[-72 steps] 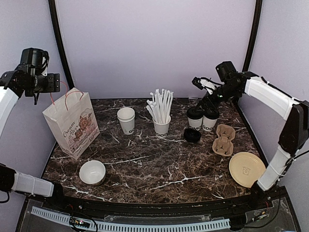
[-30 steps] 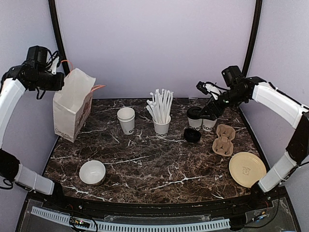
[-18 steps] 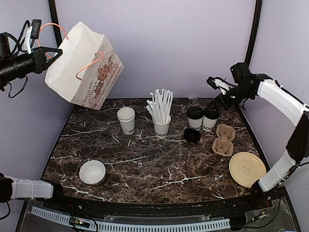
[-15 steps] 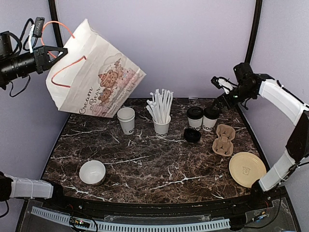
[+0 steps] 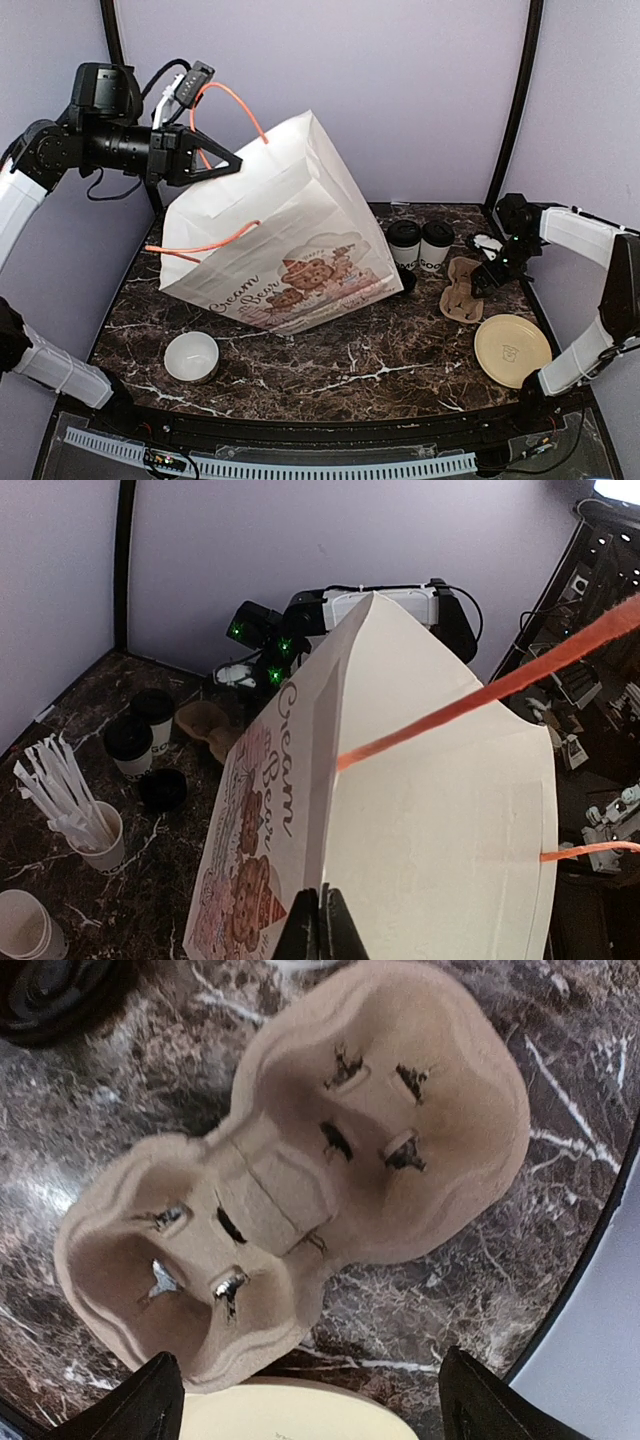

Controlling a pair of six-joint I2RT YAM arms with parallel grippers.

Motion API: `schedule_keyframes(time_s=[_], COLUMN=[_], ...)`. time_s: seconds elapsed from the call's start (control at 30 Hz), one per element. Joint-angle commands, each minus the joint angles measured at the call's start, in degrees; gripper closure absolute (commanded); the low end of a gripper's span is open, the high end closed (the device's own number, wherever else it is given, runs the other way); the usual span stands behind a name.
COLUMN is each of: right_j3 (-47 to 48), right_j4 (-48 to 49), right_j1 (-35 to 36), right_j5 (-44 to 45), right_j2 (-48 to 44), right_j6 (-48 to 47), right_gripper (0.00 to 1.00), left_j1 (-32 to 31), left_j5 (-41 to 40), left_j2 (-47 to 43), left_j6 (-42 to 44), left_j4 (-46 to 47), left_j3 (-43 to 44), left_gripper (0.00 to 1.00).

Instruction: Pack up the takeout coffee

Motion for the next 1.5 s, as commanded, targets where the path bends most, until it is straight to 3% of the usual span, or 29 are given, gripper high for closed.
schedule_keyframes(time_s=[0.0, 0.23, 0.6, 0.97, 1.13, 1.33, 1.47], right_j3=[-2.88, -4.91, -1.20, 7.57, 10.40, 9.79, 10.93], right_j4=[0.95, 2.79, 6.69, 9.69, 7.46, 2.18, -1.50], right_j1=[0.21, 0.21, -0.63, -10.82, -11.48, -11.48, -11.42], right_j5=[4.09, 3.98, 5.87, 8.83, 4.27, 4.15, -1.94], right_j2=[-1.90, 1.09, 9.00, 16.45, 17.10, 9.67, 7.62], right_j6=[-1.20, 0.47, 1.78, -1.26, -1.90, -6.84, -11.95], right_gripper=[0.10, 0.13, 0.23, 0.26, 0.27, 0.27, 0.33], left_j1=[-5.53, -13.13, -14.11, -14.12, -14.06, -14.06, -14.08], left_j5=[-6.85, -16.00, -19.20, -21.23, -21.48, -21.98, -22.46], left_j2=[3.60, 11.16, 16.54, 19.53, 19.80, 19.51, 19.31], left_j6=[7.14, 11.23, 12.47, 13.47, 13.66, 14.51, 15.07], left_j4=[-6.04, -6.87, -4.49, -2.44, -1.81, -1.36, -0.71], left_j3=[-0.90, -4.39, -6.13, -6.06, -6.14, -6.56, -6.66], left_gripper=[1.00, 1.00, 1.00, 0.97, 0.88, 0.74, 0.62])
